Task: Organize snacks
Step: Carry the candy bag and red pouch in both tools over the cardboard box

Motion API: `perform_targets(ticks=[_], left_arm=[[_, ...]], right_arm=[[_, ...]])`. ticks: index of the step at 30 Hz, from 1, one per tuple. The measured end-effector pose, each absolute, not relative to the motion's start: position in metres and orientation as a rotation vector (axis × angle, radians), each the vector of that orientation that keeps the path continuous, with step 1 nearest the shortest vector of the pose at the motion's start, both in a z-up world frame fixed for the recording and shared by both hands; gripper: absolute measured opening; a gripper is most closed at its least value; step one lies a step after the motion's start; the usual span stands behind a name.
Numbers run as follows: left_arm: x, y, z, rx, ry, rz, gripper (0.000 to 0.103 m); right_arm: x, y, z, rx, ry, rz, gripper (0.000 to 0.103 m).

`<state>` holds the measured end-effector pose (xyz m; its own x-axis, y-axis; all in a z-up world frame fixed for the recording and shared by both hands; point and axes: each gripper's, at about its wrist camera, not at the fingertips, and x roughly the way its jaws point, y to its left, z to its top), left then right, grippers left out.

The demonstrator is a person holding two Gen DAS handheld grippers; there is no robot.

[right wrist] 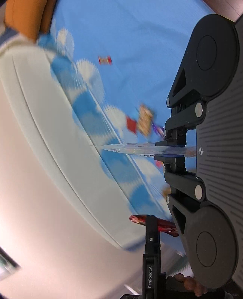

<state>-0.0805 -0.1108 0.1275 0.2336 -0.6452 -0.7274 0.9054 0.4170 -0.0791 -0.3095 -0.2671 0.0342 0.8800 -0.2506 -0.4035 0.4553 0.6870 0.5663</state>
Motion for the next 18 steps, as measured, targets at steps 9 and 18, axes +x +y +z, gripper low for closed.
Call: perform_targets(ticks=[9,18], left_arm=[[-0.117,0.071,0.114,0.322,0.829,-0.854,0.061],[-0.106,0.147,0.104,0.234,0.839,-0.808,0.061]], right_arm=[[-0.289,-0.134,0.049,0.641,0.480,-0.162,0.007],[-0.280,-0.063,0.072,0.503,0.538,-0.132,0.007]])
